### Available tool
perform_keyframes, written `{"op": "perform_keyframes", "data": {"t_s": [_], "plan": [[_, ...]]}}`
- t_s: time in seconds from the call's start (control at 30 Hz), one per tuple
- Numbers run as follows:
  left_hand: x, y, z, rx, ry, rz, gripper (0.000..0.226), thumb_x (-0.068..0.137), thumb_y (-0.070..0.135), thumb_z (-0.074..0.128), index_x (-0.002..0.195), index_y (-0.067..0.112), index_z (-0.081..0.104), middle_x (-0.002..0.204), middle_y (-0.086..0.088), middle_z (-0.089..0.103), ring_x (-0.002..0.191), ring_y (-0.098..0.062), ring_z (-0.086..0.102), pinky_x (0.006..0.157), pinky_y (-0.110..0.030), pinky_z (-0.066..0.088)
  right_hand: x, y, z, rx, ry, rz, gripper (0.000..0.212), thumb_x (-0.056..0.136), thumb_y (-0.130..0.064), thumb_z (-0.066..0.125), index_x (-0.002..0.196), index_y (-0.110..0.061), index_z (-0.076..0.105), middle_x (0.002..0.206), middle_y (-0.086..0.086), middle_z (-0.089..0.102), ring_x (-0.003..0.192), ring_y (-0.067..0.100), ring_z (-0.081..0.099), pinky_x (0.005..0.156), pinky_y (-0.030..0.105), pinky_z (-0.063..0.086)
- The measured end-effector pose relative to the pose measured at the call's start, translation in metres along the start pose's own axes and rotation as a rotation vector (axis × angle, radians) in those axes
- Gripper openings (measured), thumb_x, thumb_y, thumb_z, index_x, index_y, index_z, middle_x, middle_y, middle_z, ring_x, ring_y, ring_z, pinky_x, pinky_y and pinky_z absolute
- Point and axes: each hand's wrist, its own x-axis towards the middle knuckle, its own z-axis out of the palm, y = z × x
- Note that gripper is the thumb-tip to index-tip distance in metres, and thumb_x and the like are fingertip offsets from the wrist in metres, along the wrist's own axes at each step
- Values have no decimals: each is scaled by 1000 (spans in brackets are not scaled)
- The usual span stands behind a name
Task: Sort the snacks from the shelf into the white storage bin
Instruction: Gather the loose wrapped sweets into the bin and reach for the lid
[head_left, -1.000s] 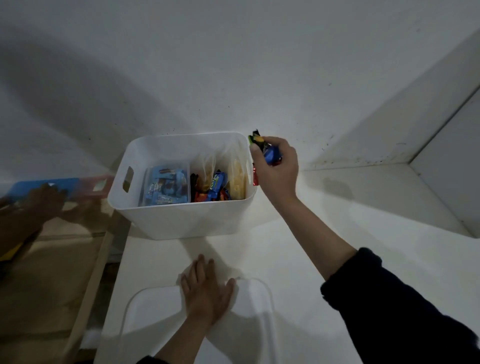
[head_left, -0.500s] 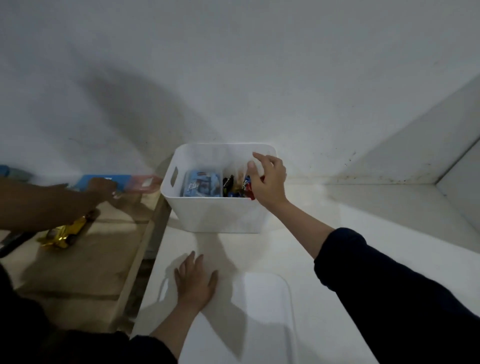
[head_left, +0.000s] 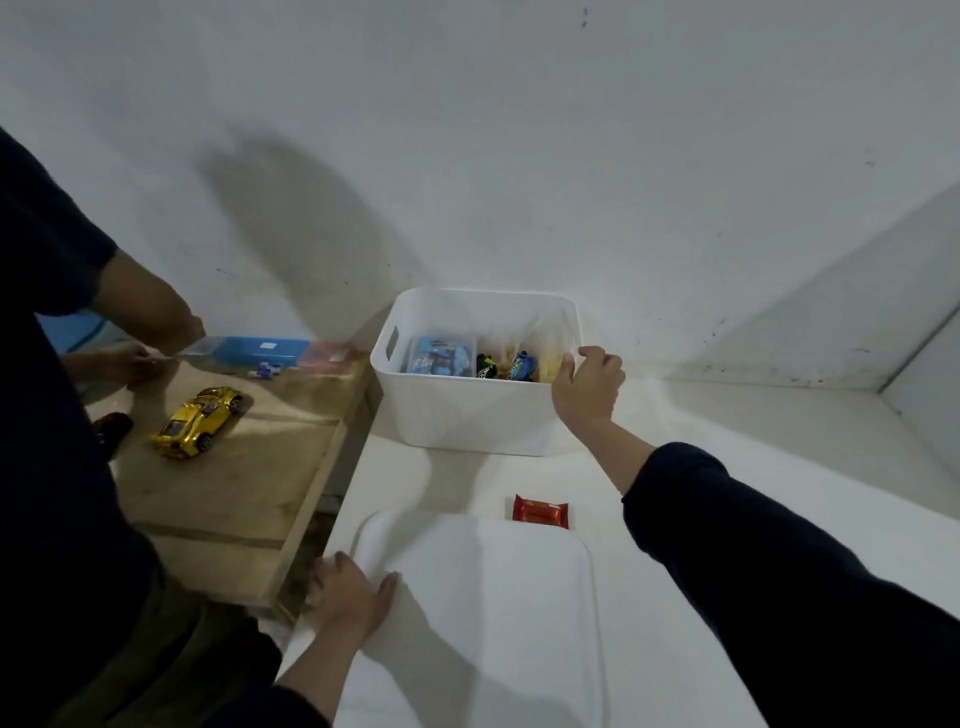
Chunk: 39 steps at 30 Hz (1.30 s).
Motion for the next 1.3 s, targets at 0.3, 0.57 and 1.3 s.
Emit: {"op": "perform_keyframes", "data": {"t_s": [0.3, 0.57, 1.3], "plan": [[-3, 7, 4, -34, 63, -48, 70, 80, 56, 61, 127, 8, 43, 140, -17, 30, 130, -35, 32, 100, -49, 43, -100, 99, 24, -550, -642, -151, 50, 91, -16, 44, 139, -24, 37, 141, 0, 43, 127, 25, 40, 104, 43, 33], [-8, 11, 4, -15, 88, -46, 70, 83, 53, 60, 129, 5, 37, 138, -19, 33, 130, -33, 34, 99, -43, 44, -117, 104, 35, -740, -635, -225, 41, 84, -8, 48, 124, -17, 43, 118, 7, 48, 104, 26, 53, 88, 34, 39], [-17, -12, -10, -186, -14, 36, 78, 85, 53, 56, 138, 0, 36, 150, -15, 23, 135, -36, 28, 103, -44, 36, -107, 76, -18, -353, -261, -47, 53, 87, -41, 44, 128, -7, 47, 126, 18, 49, 117, 39, 48, 99, 46, 36]]}}
